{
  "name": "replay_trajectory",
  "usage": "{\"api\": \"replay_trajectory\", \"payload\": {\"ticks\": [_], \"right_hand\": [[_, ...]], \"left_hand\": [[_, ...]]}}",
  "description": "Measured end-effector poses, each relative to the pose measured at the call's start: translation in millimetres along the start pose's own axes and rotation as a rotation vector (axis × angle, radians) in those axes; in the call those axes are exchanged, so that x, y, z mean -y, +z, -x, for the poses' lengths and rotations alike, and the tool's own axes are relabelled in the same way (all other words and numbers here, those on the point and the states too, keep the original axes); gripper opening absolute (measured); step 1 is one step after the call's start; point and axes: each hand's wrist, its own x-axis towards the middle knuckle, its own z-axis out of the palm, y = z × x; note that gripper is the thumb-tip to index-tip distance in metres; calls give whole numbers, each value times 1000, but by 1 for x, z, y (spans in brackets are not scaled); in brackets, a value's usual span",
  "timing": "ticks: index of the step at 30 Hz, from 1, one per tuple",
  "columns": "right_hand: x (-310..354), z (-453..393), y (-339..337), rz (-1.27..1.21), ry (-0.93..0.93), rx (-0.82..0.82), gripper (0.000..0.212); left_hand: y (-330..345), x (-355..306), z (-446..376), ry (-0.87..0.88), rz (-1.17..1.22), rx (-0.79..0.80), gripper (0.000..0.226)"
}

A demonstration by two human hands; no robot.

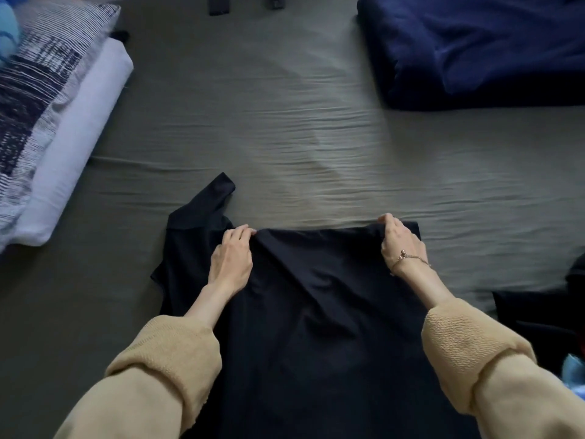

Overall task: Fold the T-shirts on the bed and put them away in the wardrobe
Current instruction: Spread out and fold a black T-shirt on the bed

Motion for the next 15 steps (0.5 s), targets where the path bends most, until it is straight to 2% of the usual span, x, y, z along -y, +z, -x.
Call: {"api": "replay_trajectory", "payload": {"ticks": [5, 7, 11, 13, 15], "right_hand": [[-6, -27, 2, 169, -33, 73, 33], [-13, -34, -1, 246, -41, 72, 27], [-24, -43, -9, 386, -38, 46, 30], [-27, -48, -14, 360, -31, 30, 29], [-28, -51, -17, 333, -11, 6, 25]], "left_hand": [[10, 6, -23, 68, -227, 113, 48], [9, 9, -28, 77, -341, 109, 38], [4, 15, -36, 130, -418, 33, 20], [2, 15, -41, 127, -433, 5, 17], [0, 12, -45, 115, -459, 43, 17]]}}
